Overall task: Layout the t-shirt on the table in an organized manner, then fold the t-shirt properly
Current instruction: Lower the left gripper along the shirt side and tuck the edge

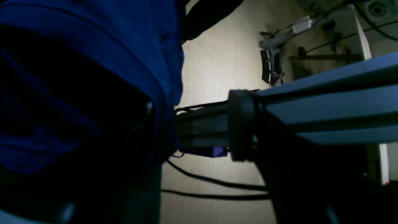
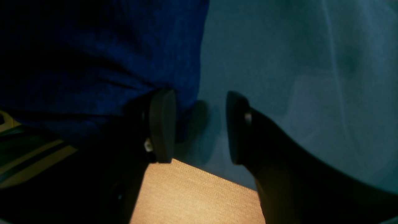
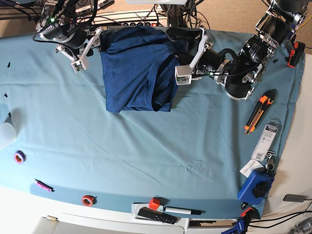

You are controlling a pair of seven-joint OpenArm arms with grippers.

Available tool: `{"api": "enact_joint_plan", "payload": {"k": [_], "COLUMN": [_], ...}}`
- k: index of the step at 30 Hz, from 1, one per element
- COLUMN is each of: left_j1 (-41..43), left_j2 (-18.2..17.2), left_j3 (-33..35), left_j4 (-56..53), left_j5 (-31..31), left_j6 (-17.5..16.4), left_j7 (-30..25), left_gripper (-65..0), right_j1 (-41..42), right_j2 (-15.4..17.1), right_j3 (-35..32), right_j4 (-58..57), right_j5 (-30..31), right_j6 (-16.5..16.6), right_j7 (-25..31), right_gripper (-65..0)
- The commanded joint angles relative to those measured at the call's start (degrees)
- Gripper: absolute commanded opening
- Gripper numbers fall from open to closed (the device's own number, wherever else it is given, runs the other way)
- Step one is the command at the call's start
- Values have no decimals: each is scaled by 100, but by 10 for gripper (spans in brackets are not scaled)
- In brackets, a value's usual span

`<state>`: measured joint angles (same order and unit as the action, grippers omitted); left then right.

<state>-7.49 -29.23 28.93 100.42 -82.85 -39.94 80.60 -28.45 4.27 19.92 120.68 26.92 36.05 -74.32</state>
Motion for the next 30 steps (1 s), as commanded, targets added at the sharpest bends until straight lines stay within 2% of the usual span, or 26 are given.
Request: {"api": "enact_joint_plan", "payload": {"k": [1,10,18,21,23,27,30], "left_j1": [-109,-127,-509,-782,-896,-933,-938], "left_j2": [-48,-48,-39,42,181,660,1078], "left_j3": [-22,-24,-31,-35,-35,-33,-33], "left_j4": [79,79,79,79,79,57,-118], "left_j5": [-20,901,2227,2695,3069,3906,4242], "left_j6": [-6,-6,11,216,472,1108,1473], "left_j7": [-60,-60,-949,-1287,-1596,-2155,-2153], "left_gripper": [-328,-328,-328,-328,-328,-328,-328], "right_j1": [-11,-11,-11,-9,-11,-11,-11], "right_j2": [33,33,33,33,33,33,33], "right_j3": [31,35,35,35,35,35,35], "right_j4": [70,70,70,70,70,70,70], "right_j5": [46,48,50,50,50,50,50], "right_j6": [11,13,13,13,13,11,13], "right_j7": [129,155,192,199,216,219,219], "right_gripper": [-388,-388,-388,-388,-388,-388,-388]}}
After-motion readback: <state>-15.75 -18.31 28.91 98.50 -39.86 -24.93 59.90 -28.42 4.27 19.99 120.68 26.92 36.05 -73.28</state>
